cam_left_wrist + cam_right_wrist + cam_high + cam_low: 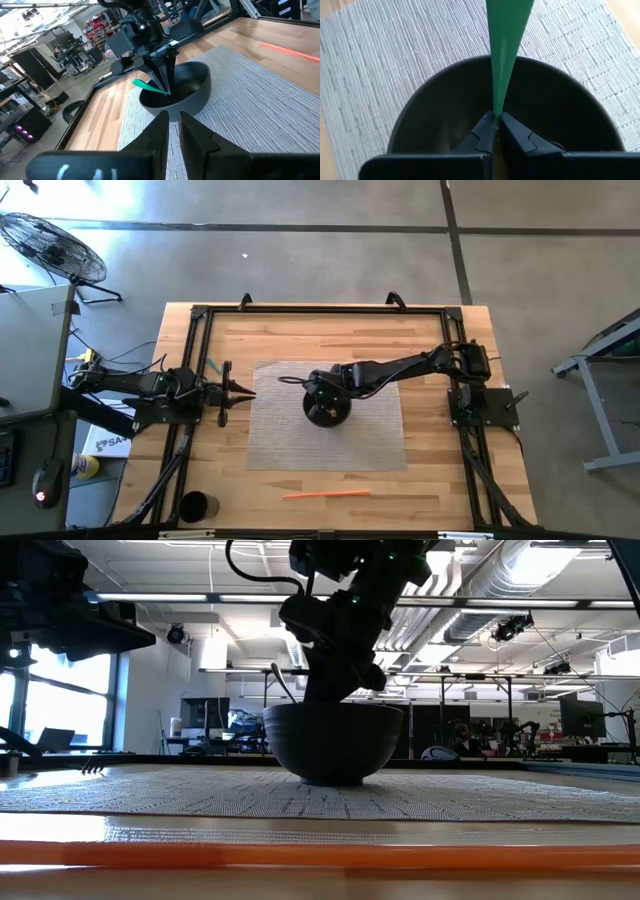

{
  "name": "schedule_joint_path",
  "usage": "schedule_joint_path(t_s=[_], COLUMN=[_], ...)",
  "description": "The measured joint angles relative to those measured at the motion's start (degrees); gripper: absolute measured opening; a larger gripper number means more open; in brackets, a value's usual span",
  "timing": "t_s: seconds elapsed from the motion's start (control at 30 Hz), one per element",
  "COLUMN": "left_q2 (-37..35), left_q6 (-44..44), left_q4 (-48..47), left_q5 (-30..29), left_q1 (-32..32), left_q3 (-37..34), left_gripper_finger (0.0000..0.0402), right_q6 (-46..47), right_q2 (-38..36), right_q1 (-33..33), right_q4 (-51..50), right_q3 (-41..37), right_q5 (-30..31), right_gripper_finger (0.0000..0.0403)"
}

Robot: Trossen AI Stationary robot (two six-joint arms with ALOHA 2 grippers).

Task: Pick & Place Utensil
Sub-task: Put the green spoon into the black bowl on the gray mat, then put the blue fork into the black bowl on the gray mat

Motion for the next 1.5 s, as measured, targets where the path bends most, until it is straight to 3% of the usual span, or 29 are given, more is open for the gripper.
schedule_joint_path(t_s=[0.8,1.13,1.5], left_q2=[0.0,0.0,0.0], left_q6=[0.0,0.0,0.0], left_q4=[0.0,-0.1,0.0], left_q5=[0.1,0.1,0.0], left_q1=[0.0,0.0,0.0], left_q3=[0.0,0.0,0.0], left_gripper_finger=[0.0040,0.0040,0.0040], right_q6=[-1.9,-4.1,-8.3], right_q2=[2.7,1.9,-8.4], right_q1=[0.2,0.3,7.1], right_q4=[3.1,1.8,-3.3], right_q3=[0.0,1.5,3.2], right_q5=[0.3,0.5,8.5], right_gripper_finger=[0.0014,0.0087,0.0130])
